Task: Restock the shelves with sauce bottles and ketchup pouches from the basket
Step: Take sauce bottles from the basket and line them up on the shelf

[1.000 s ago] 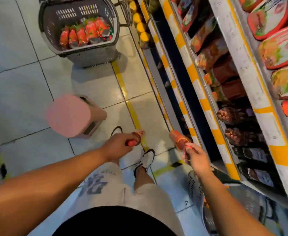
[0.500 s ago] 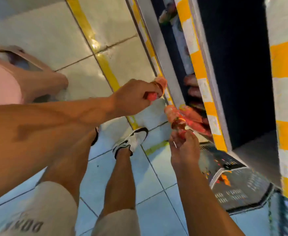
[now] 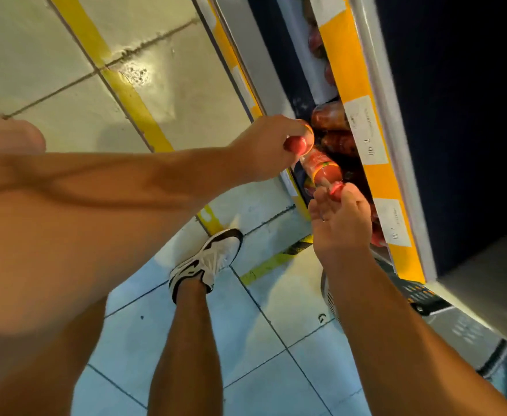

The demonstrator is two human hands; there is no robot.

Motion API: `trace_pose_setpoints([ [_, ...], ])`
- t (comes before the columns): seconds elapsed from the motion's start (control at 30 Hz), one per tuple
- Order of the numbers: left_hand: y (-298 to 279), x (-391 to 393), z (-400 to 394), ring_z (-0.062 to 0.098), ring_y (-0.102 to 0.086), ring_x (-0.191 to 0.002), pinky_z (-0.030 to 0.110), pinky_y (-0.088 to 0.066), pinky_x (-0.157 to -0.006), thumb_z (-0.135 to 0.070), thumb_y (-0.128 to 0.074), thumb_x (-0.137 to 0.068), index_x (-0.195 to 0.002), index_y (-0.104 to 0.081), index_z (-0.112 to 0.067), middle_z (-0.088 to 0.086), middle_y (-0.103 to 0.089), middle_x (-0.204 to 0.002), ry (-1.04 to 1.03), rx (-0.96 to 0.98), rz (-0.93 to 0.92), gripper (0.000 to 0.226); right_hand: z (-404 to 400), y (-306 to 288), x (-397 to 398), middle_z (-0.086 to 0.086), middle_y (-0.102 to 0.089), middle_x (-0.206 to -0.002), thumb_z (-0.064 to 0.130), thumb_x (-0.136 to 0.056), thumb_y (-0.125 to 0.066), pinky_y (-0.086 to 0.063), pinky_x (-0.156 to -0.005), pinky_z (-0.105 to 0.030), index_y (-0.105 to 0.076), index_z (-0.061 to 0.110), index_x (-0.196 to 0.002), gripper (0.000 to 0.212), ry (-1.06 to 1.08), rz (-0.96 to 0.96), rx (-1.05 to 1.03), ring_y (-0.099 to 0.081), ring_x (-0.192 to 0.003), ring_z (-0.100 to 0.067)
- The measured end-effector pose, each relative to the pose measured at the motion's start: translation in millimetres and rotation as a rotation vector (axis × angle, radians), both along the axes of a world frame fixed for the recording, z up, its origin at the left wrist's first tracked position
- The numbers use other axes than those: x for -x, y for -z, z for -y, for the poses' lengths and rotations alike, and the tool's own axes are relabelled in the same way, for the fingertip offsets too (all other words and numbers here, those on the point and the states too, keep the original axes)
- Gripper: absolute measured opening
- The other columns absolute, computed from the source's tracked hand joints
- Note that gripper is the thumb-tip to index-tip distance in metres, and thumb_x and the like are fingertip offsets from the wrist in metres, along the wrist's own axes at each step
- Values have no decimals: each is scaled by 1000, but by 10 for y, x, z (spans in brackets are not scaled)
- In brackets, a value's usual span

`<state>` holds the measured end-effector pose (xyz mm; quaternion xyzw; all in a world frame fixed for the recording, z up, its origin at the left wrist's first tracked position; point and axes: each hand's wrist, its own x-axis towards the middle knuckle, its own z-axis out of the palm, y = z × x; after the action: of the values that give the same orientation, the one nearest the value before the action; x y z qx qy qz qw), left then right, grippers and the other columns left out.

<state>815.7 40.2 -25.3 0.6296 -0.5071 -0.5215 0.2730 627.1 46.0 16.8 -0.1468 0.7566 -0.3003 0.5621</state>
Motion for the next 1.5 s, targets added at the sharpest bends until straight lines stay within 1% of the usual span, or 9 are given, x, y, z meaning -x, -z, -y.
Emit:
trace_pose_setpoints([
  [0.13,78,115,225,1,-66,-74,33,-59,-85,-6,-63,-81,-107,-79,-18,-13,-71,-83,-23,-45,-75,32,101,79,11,-22,-72,-113,29,-105,-56,-62,-78,-38,-55,6,-135,37,78,-29,-33,-71,-89,-24],
  [0.27,89,255,449,18,-69,-81,37,-57,-78,-17,-64,-88,-99,-74,-10,1,-72,-88,26,-48,-8,16,186,110,-2,-17,-77,-110,29,-106,-55,-62,-91,-42,-66,5,-119,29,65,-41,-63,-76,-98,-25],
  [0.5,157,497,766,25,-64,-121,30,-53,-100,-28,-53,-93,-141,-59,-18,6,-65,-138,202,-155,84,49,227,127,31,-12,-74,-120,15,-98,-69,-64,-80,-38,-62,15,-124,27,76,-36,-51,-77,-103,-22],
  [0.73,103,506,632,18,-63,-104,22,-55,-77,-5,-53,-99,-139,-54,-14,0,-64,-122,105,-217,-23,41,46,52,131,-16,-66,-131,-4,-95,-60,-63,-82,-41,-56,23,-133,46,15,-26,-49,-72,-114,-27],
  [0.87,-216,189,104,7,-62,-78,23,-49,-74,6,-55,-97,-137,-55,-3,-1,-60,-91,-8,-244,-174,41,-217,-235,188,-8,-70,-125,10,-97,-63,-63,-85,-40,-50,21,-147,53,-129,-36,-108,-74,-109,-24],
  [1.17,-1500,-985,-1739,21,-65,-78,29,-47,-70,-27,-66,-99,-113,-63,-28,1,-68,-95,50,-544,23,14,-1451,-1544,311,-11,-68,-119,-2,-95,-61,-54,-68,-36,-64,20,-117,31,-658,-233,-352,-68,-93,-27],
  [1.27,-2142,-1382,-2082,16,-70,-84,34,-56,-80,-44,-61,-99,-118,-65,-26,-2,-70,-100,146,-527,104,27,-1874,-2124,279,-3,-67,-118,2,-93,-66,-57,-79,-41,-65,20,-118,31,-803,-271,-407,-67,-101,-23],
  [1.37,-2673,-1704,-2291,4,-66,-83,18,-51,-73,-39,-60,-101,-113,-65,-25,-4,-71,-99,227,-526,142,19,-2223,-2622,225,-8,-68,-116,4,-87,-73,-57,-72,-38,-68,20,-112,30,-776,-247,-445,-66,-94,-24],
  [1.5,-3267,-2095,-2466,5,-67,-83,19,-47,-69,-34,-60,-98,-100,-64,-33,-7,-71,-92,319,-437,226,4,-2586,-3211,198,-21,-61,-106,-5,-88,-71,-50,-55,-16,-64,0,-111,25,-623,-220,-415,-57,-79,-23],
])
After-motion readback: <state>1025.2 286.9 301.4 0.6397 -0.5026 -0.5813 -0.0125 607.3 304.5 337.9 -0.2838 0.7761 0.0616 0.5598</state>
